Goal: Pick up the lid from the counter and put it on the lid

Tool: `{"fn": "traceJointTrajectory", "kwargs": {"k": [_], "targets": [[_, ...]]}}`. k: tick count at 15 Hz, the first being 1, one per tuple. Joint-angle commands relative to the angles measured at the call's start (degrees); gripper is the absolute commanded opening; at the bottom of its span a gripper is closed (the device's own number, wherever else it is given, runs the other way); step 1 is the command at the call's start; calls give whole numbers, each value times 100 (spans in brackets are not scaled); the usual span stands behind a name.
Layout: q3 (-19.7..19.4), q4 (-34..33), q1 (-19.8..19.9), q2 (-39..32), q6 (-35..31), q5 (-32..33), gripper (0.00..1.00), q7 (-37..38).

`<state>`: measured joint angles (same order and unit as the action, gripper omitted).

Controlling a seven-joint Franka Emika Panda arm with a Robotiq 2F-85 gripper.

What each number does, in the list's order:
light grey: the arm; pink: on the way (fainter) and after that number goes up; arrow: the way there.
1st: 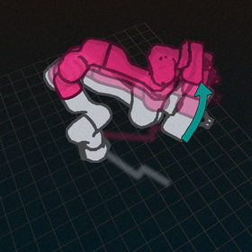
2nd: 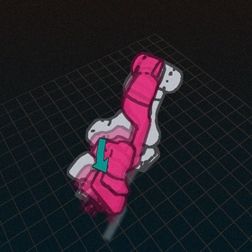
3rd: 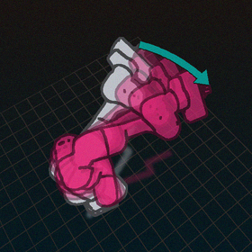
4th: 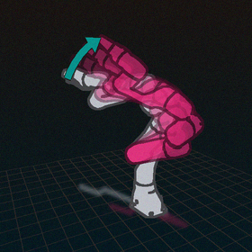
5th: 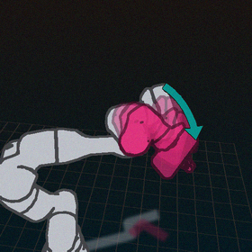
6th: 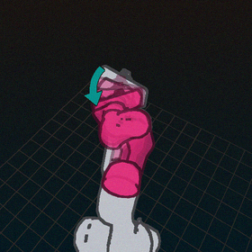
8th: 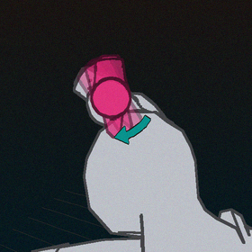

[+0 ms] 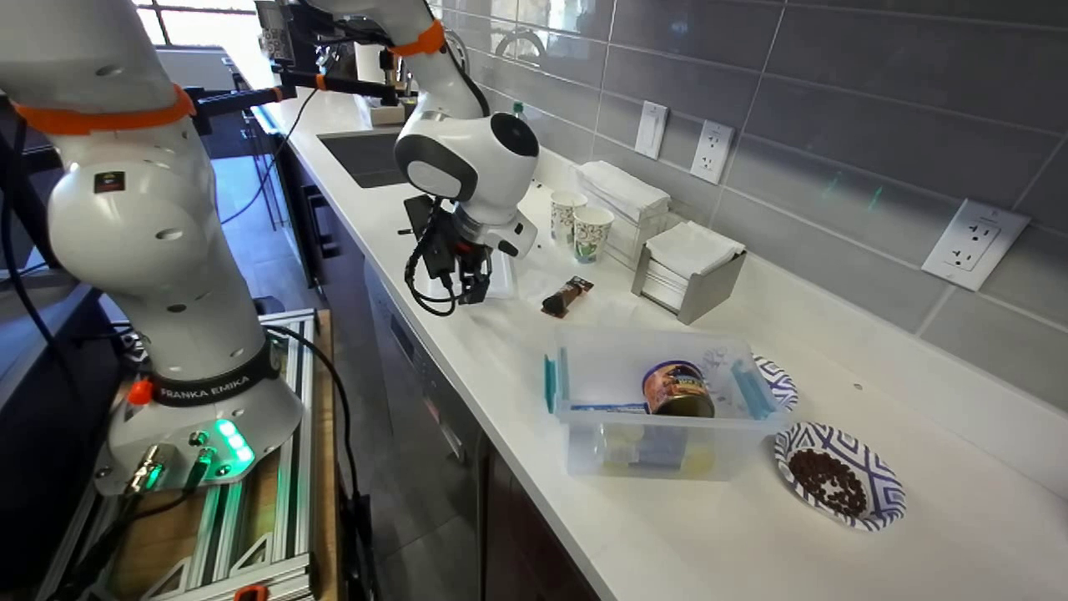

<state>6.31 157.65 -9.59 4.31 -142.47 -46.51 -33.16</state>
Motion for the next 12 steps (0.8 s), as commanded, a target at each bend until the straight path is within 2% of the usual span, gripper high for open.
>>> {"fn": "traceJointTrajectory", "kwargs": {"k": [1,5,6,8,11,12], "targets": [[132,-3,-108,-211,-615,-290,100,-41],[284,-8,-177,-392,-975,-437,100,43],[317,-9,-185,-421,-1055,-403,75,85],[371,-9,-187,-471,-1197,-278,70,209],[417,-10,-182,-538,-1400,-250,44,278],[429,-11,-178,-565,-1458,-241,40,300]]}}
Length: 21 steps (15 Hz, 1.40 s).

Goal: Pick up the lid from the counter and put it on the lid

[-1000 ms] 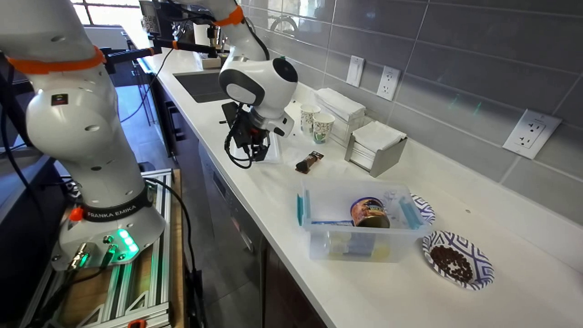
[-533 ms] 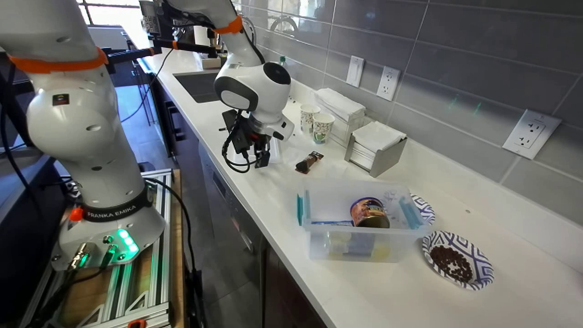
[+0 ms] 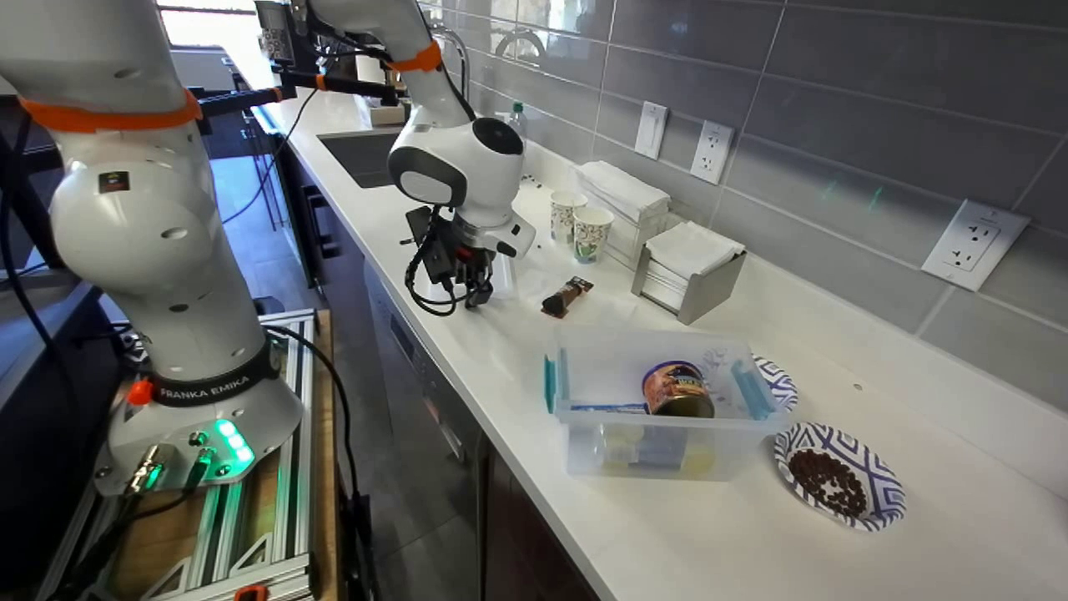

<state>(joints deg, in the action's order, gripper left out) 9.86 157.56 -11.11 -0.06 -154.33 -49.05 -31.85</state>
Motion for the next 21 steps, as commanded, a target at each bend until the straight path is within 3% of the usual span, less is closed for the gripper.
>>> {"fn": "traceJointTrajectory", "kwargs": {"k": [1,4,8,9,12,14,16,17,18,21], "targets": [[83,0,-24,-146,-338,15,39,186],[71,1,-61,-182,-497,15,28,227],[108,-27,-87,-224,-648,29,49,342],[120,-37,-90,-226,-686,2,61,347],[146,-92,-107,-247,-717,-60,56,413],[144,-109,-119,-319,-817,-9,42,543],[149,-117,-132,-380,-878,62,41,714],[154,-124,-138,-402,-925,63,36,774],[158,-130,-145,-424,-947,92,41,851],[164,-181,-181,-503,-1003,134,47,1007]]}}
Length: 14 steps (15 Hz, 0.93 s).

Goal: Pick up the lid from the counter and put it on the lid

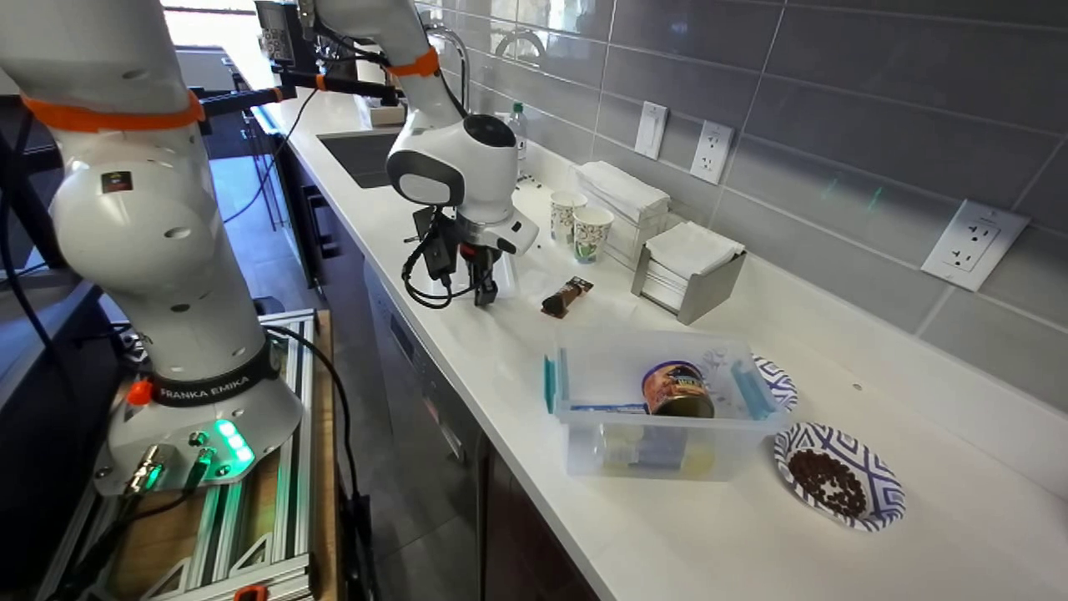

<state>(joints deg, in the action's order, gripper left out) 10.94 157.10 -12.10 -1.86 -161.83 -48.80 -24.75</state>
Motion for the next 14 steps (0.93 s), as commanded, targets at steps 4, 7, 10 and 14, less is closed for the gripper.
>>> {"fn": "traceJointTrajectory", "kwargs": {"k": [4,7,10,14], "targets": [[48,-329,-164,-552,-335,274,48,537],[16,-424,-227,-667,-313,643,33,915],[92,-400,-116,-632,-239,1267,5,1481],[-20,-273,-63,-342,-26,2398,6,2267]]}}
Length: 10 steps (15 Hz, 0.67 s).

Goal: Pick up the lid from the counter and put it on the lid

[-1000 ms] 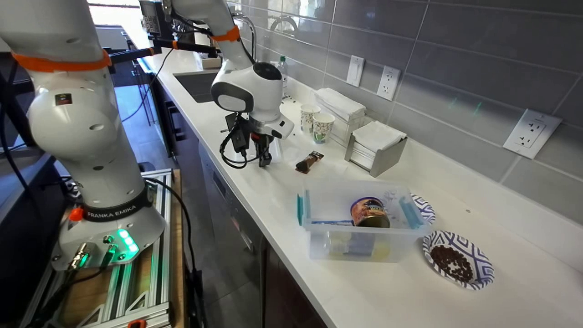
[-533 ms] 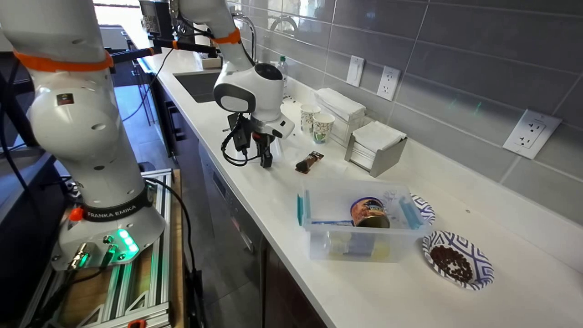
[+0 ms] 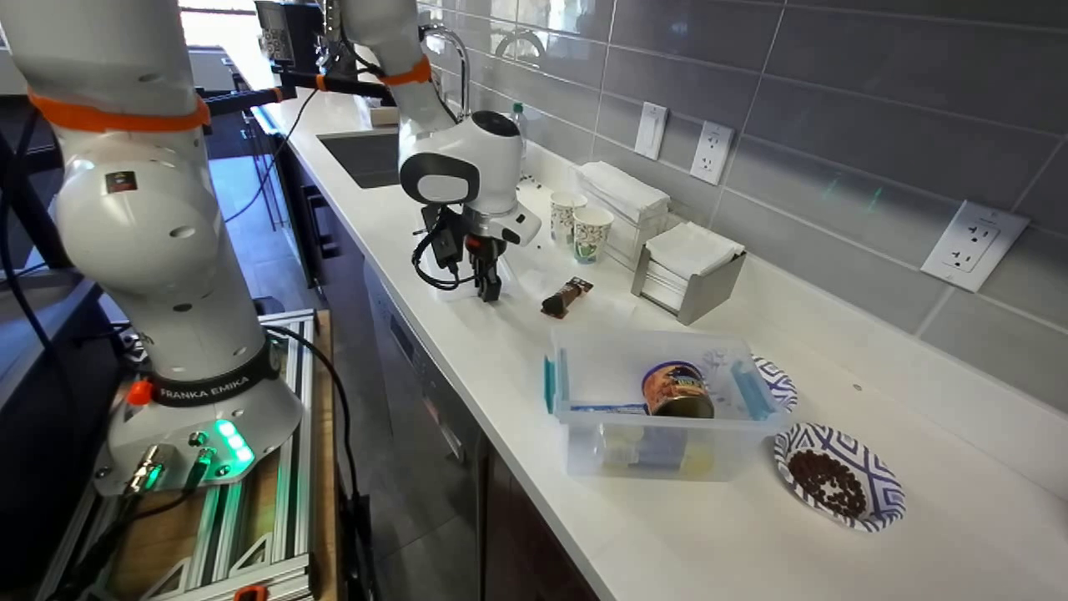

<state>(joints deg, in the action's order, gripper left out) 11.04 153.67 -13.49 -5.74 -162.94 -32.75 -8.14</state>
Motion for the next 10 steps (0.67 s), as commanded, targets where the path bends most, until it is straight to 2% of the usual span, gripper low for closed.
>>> {"fn": "traceJointTrajectory", "kwargs": {"k": [1,4,6,10], "targets": [[-101,123,89,209,202,1251,6,875],[-264,139,180,588,753,2262,6,1366],[-307,104,290,895,1284,2648,6,1449],[-299,0,411,1443,2191,2738,6,1194]]}}
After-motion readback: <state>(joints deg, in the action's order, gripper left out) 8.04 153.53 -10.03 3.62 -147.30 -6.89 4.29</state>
